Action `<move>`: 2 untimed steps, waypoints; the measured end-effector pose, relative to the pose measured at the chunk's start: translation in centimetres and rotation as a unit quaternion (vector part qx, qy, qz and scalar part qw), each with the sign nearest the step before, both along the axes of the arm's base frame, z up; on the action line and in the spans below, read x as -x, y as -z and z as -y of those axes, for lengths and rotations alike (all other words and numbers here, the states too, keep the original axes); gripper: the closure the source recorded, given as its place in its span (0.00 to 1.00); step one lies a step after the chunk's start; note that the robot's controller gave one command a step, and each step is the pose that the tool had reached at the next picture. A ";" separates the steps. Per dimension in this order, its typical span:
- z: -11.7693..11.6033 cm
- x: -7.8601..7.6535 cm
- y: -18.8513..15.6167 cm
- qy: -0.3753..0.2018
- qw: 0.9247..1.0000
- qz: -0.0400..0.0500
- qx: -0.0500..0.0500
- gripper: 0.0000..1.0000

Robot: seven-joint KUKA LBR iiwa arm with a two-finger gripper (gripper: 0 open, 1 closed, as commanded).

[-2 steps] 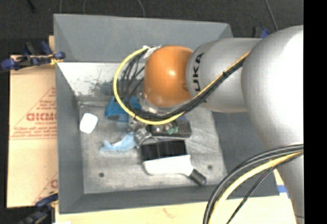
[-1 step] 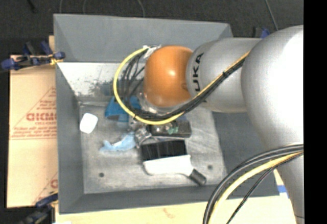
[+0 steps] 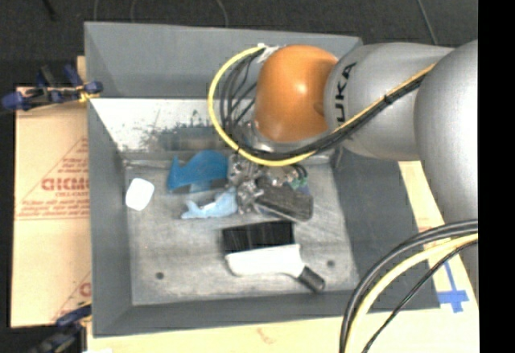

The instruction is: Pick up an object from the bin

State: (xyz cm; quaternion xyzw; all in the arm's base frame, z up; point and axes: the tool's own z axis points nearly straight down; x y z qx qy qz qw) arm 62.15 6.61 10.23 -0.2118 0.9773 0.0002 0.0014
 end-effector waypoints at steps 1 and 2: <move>0.0 1.6 -0.4 -0.001 1.000 0.003 0.000 1.00; 1.8 -0.9 -16.9 0.004 1.000 0.004 0.000 1.00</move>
Offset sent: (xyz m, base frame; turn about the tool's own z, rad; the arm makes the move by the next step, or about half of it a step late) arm 0.0067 -0.0172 0.1654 0.0046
